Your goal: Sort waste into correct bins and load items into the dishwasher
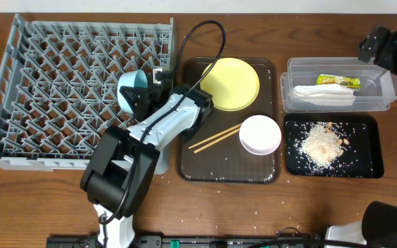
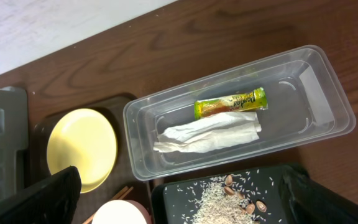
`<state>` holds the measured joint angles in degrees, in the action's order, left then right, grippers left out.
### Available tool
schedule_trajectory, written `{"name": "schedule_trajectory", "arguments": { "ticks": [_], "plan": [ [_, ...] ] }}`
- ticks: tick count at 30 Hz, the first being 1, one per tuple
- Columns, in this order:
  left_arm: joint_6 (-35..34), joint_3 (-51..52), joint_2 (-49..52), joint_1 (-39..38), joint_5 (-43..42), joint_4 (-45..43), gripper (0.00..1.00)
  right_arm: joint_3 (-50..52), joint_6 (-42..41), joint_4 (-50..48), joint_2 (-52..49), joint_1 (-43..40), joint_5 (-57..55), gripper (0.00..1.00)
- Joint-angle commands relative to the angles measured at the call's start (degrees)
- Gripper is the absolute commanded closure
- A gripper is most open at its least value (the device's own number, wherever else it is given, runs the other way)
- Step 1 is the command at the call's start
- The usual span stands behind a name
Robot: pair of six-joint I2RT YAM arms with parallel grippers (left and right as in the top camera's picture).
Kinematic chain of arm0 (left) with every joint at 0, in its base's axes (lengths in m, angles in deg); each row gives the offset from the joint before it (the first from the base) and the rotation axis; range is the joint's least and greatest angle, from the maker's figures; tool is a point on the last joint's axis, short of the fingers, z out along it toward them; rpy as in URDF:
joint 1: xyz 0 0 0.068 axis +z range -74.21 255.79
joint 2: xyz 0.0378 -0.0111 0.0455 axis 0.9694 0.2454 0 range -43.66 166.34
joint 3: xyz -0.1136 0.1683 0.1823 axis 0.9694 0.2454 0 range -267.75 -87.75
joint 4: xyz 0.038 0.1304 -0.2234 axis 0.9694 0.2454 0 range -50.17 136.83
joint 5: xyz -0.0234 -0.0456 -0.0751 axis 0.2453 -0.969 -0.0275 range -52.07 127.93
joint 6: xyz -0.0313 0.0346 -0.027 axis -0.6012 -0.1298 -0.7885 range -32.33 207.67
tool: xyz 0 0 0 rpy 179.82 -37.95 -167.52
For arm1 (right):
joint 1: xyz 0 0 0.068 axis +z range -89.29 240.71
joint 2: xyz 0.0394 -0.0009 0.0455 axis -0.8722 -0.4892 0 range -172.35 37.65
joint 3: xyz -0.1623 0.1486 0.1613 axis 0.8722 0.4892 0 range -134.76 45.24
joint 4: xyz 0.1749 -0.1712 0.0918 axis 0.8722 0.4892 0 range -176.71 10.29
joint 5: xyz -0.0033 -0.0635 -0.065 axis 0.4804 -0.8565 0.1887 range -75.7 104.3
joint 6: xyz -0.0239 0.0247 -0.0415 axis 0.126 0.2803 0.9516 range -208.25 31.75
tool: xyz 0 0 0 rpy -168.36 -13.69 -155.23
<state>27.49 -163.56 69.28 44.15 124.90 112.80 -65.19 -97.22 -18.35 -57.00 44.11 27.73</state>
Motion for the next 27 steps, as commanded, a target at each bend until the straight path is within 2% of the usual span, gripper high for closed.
{"name": "schedule_trajectory", "arguments": {
  "ticks": [1, 15, 27],
  "plan": [
    [-1.57, 2.84, 0.55, 0.83, 2.93, -1.62, 0.93, -0.35, -0.63, 0.11, -0.17, -0.59, 0.11, 0.01],
    [-1.33, 5.51, 0.52, 2.14, 2.93, -3.41, 0.92, -0.33, -0.63, 0.11, -0.17, -0.59, 0.11, 0.01],
    [-0.04, 3.67, -1.18, 3.61, 2.93, 1.4, 0.93, -0.35, -0.63, 0.11, -0.17, -0.59, 0.11, 0.01]
  ]
}}
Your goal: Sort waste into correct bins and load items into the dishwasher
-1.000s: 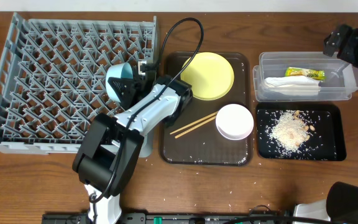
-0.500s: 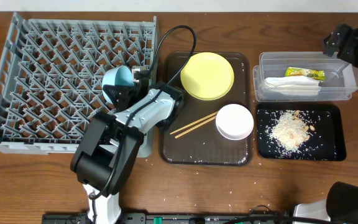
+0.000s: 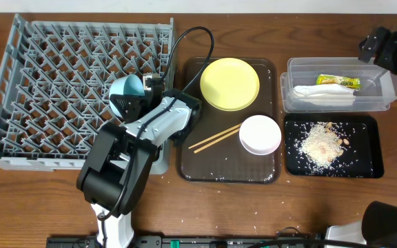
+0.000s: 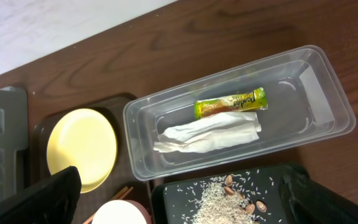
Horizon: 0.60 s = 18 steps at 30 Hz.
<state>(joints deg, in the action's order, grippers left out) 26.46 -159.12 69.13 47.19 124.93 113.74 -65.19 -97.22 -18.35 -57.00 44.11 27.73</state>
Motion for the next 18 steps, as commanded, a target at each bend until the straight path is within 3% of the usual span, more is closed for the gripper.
{"name": "schedule_trajectory", "arguments": {
  "ticks": [1, 11, 18],
  "plan": [
    [0.98, -0.76, -1.05, 0.57, 2.91, 0.46, 0.93, -0.35, -0.63, 0.11, -0.17, -0.59, 0.11, 0.01],
    [1.2, -0.76, -1.05, 0.5, 2.6, 0.44, 0.92, -0.33, -0.63, 0.11, -0.17, -0.59, 0.11, 0.01],
    [1.16, -0.76, -1.05, 0.5, -4.72, 0.42, 0.87, -0.35, -0.63, 0.11, -0.17, -0.59, 0.11, 0.01]
  ]
}}
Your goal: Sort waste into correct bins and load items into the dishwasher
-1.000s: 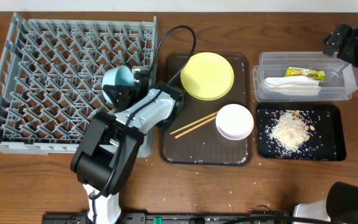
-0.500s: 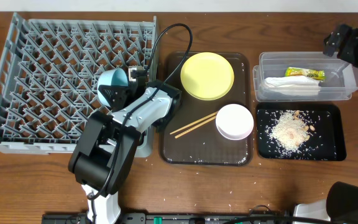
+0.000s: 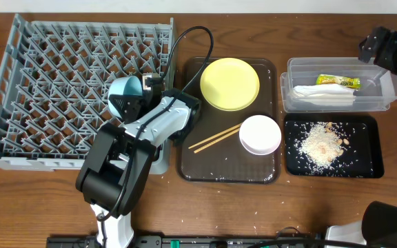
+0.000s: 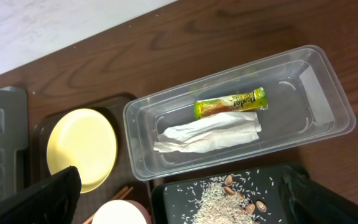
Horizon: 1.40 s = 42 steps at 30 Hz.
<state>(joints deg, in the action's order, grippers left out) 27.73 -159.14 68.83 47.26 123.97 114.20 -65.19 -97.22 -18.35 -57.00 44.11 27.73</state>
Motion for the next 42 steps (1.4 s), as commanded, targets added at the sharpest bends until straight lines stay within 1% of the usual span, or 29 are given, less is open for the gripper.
{"name": "schedule_trajectory", "arguments": {
  "ticks": [1, 3, 4, 6, 7, 10, 21, 26, 30, 32, 35, 36, 38, 39, 40, 42],
  "plan": [
    [-0.11, -0.74, -0.74, 0.44, -4.37, -0.04, 0.85, -0.35, -0.63, 0.11, -0.2, -0.59, 0.11, 0.01],
    [-0.09, -0.74, -0.74, 0.44, -4.72, -0.02, 0.83, -0.33, -0.63, 0.11, -0.17, -0.59, 0.11, 0.01],
    [-0.09, -0.74, -0.74, 0.44, -4.72, -0.02, 0.76, -0.35, -0.63, 0.11, -0.17, -0.59, 0.11, 0.01],
    [-0.09, -0.74, -0.74, 0.37, -4.72, -0.02, 0.71, -0.35, -0.63, 0.11, -0.17, -0.59, 0.11, 0.01],
    [-0.09, -0.74, -0.74, 0.26, -4.66, -0.02, 0.66, -0.35, -0.63, 0.11, -0.17, -0.59, 0.11, 0.01],
    [-0.09, -0.74, -0.74, -0.59, -4.61, -0.02, 0.61, -0.35, -0.63, 0.11, -0.17, -0.59, 0.11, 0.01],
    [-0.11, -0.74, -0.74, -4.87, -5.33, 0.15, 0.6, -0.33, -0.63, 0.11, -0.17, -0.59, 0.11, 0.01],
    [-0.09, -2.25, -1.46, -4.59, -10.1, 0.17, 0.6, -0.35, -0.63, 0.11, -0.17, -0.59, 0.11, 0.01],
    [-0.07, -5.18, -4.63, -4.59, -14.12, 0.15, 0.59, -0.35, -0.63, 0.11, -0.17, -0.59, 0.11, 0.01],
    [-0.04, -7.21, -6.95, -4.59, -17.31, 0.15, 0.57, -0.35, -0.63, 0.11, -0.17, -0.59, 0.11, 0.01],
    [0.0, -10.32, -10.97, -4.59, -22.51, 0.02, 0.48, -0.35, -0.63, 0.11, -0.17, -0.59, 0.11, 0.01],
    [1.03, -11.26, -12.72, -4.59, -24.63, -0.63, 0.43, -0.33, -0.63, 0.11, -0.2, -0.59, 0.11, 0.01],
    [5.11, -12.13, -15.34, -4.59, -28.0, -3.1, 0.39, -0.33, -0.63, 0.11, -0.17, -0.59, 0.11, 0.01],
    [9.44, -12.24, -17.2, -4.59, -30.58, -5.9, 0.37, -0.35, -0.63, 0.11, -0.17, -0.59, 0.11, 0.01],
    [15.21, -12.24, -19.21, -4.5, -34.16, -9.42, 0.35, -0.35, -0.63, 0.11, -0.17, -0.59, 0.11, 0.01],
    [26.43, -12.24, -22.56, -3.87, -43.12, -15.8, 0.34, -0.35, -0.63, 0.11, -0.17, -0.59, 0.11, 0.01]
  ]
}}
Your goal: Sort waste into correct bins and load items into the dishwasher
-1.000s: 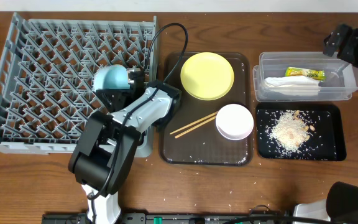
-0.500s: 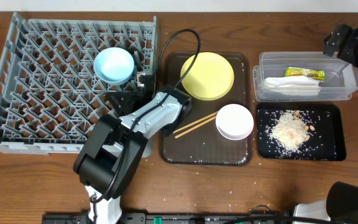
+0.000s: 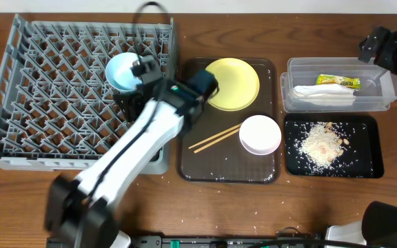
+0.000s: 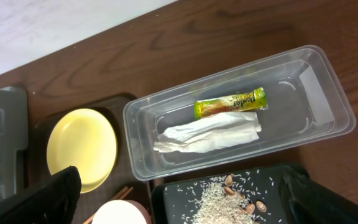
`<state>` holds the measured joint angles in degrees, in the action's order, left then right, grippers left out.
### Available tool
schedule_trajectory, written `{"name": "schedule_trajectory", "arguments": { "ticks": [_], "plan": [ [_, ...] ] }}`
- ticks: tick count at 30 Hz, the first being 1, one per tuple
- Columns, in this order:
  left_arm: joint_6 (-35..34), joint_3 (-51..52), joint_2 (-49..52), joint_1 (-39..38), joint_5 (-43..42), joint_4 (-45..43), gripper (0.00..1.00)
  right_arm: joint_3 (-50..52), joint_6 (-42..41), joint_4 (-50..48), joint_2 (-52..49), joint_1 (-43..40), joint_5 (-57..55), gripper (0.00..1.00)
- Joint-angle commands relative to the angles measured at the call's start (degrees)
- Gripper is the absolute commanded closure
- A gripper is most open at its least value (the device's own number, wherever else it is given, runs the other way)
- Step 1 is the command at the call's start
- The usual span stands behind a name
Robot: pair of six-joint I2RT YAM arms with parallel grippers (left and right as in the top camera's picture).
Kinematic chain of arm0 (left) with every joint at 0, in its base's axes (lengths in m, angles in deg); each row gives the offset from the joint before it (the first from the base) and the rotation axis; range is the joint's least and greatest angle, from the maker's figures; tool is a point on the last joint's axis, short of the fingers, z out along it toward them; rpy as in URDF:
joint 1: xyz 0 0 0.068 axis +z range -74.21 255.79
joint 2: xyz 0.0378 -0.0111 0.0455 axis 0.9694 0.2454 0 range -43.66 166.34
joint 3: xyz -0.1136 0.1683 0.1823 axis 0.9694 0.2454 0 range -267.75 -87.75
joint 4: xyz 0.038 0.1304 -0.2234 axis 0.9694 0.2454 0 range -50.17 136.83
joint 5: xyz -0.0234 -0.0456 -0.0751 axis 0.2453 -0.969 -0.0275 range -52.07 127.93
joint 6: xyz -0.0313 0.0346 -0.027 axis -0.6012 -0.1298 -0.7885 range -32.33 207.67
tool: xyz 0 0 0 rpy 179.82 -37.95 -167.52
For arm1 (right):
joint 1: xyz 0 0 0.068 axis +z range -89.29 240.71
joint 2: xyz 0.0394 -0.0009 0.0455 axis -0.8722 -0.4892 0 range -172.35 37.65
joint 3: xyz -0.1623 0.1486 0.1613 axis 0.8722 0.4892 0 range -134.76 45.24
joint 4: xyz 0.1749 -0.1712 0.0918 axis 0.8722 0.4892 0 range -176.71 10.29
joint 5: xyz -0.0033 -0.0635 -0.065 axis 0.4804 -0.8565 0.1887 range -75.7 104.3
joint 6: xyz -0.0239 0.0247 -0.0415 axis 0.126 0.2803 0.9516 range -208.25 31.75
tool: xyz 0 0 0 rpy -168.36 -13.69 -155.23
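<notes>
A light blue bowl (image 3: pixel 119 71) sits over the right back part of the grey dish rack (image 3: pixel 40 89). My left gripper (image 3: pixel 140 69) is at the bowl's right rim and appears shut on it; the arm is blurred. On the brown tray (image 3: pixel 193 165) lie a yellow plate (image 3: pixel 230 84), a white bowl (image 3: pixel 260 134) and a pair of chopsticks (image 3: pixel 216 138). My right gripper (image 4: pixel 182 205) hangs open high above the clear bin (image 4: pixel 334 93), nothing between its fingers.
The clear bin holds a green-yellow wrapper (image 4: pixel 230 102) and a white napkin (image 4: pixel 207 135). In front of it a black tray (image 3: pixel 364 169) carries spilled rice and nut shells (image 3: pixel 321 143). Rice grains are scattered on the table's front edge.
My left gripper and the blue bowl have moved from the rack's right middle toward its back, and the arm is stretched out further. The right arm has not moved.
At first the left gripper held the blue bowl at the rack's right edge beside the brown tray. Later the bowl was a little further left over the rack, and stayed there. Now it is nearer the rack's back. The right gripper stayed open above the clear bin throughout.
</notes>
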<state>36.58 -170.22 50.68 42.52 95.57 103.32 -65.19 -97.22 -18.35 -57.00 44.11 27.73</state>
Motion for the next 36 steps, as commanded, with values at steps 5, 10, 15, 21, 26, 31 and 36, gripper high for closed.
{"name": "schedule_trajectory", "arguments": {
  "ticks": [5, 10, 15, 21, 26, 31, 36],
  "plan": [
    [28.61, -1.18, -12.59, 6.86, -41.05, -15.1, 0.31, -0.35, -0.63, 0.11, -0.17, -0.59, 0.11, 0.01],
    [28.63, -1.18, -17.81, 23.78, -73.11, -20.15, 0.31, -0.35, -0.63, 0.11, -0.17, -0.59, 0.11, 0.01],
    [32.68, -1.18, -17.09, 36.3, -94.23, -20.37, 0.31, -0.35, -0.63, 0.11, -0.2, -0.59, 0.11, 0.01],
    [40.3, -1.18, -15.17, 45.44, -113.22, -21.07, 0.3, -0.35, -0.63, 0.11, -0.17, -0.59, 0.11, 0.01],
    [43.95, -1.18, -12.46, 48.24, -123.19, -22.21, 0.3, -0.35, -0.63, 0.11, -0.2, -0.59, 0.11, 0.01],
    [44.0, -1.18, -7.87, 48.37, -137.35, -29.24, 0.3, -0.35, -0.63, 0.11, -0.2, -0.59, 0.11, 0.01],
    [43.5, -1.18, -5.31, 48.37, -140.17, -34.21, 0.3, -0.35, -0.63, 0.11, -0.2, -0.59, 0.11, 0.01]
  ]
}}
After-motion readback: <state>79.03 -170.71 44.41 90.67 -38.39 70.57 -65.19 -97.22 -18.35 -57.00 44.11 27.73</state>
